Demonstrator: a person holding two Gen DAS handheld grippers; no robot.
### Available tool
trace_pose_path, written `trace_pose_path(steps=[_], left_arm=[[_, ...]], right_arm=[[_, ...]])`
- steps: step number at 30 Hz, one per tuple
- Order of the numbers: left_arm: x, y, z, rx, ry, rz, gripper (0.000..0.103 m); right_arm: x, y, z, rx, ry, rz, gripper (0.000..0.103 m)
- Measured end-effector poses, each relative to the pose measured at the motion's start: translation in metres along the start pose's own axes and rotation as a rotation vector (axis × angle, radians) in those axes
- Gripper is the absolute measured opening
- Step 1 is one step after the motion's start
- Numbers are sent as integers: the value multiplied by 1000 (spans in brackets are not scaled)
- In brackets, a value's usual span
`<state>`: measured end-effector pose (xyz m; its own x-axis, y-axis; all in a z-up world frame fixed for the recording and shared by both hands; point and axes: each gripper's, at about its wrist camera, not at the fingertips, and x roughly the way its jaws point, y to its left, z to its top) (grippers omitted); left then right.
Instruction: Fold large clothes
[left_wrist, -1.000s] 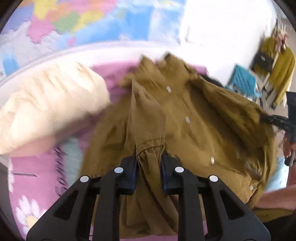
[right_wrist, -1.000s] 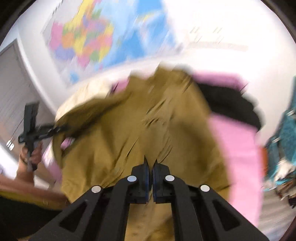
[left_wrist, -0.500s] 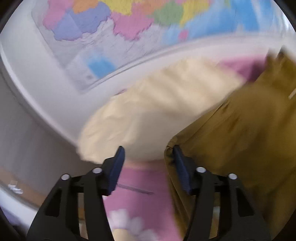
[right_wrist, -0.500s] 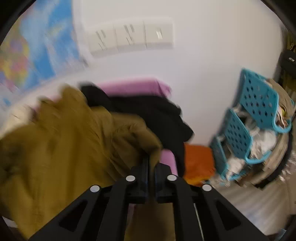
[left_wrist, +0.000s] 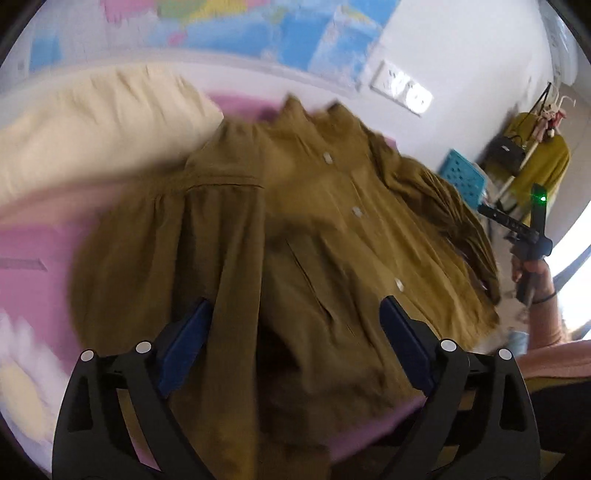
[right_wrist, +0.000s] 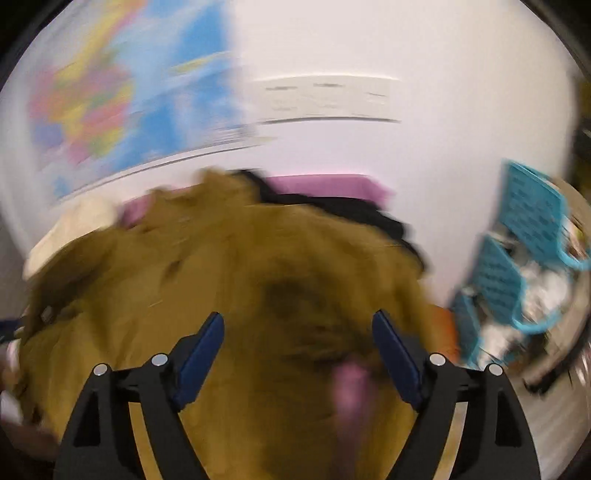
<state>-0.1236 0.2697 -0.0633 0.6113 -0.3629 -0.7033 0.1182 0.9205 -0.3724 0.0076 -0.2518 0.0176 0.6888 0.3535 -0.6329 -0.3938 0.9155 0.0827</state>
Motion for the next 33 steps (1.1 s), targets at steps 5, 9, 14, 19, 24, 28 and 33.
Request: trace_pose_path(steps=[5, 9, 14, 19, 24, 28, 33], left_arm=[[38, 5, -16, -20, 130, 42, 89], [41, 2, -28, -62, 135, 39, 50], [2, 3, -38, -131, 96, -74, 13], [-20, 15, -56, -184, 128, -41, 9], [10, 2, -45, -119, 237, 192, 28], [-36, -27, -20, -3, -27, 111, 67], [-47, -50, 2, 74, -131, 72, 77]], right_arm=[[14, 52, -20, -73, 46, 187, 83], [42, 70, -38, -60, 129, 250, 83], [57, 66, -51, 16, 184, 268, 83], [56, 50, -61, 56, 181, 259, 82], [40, 13, -56, 122, 124, 213, 82], [2, -25, -41, 131, -6, 92, 82], [-20, -104, -28, 210, -56, -135, 90]])
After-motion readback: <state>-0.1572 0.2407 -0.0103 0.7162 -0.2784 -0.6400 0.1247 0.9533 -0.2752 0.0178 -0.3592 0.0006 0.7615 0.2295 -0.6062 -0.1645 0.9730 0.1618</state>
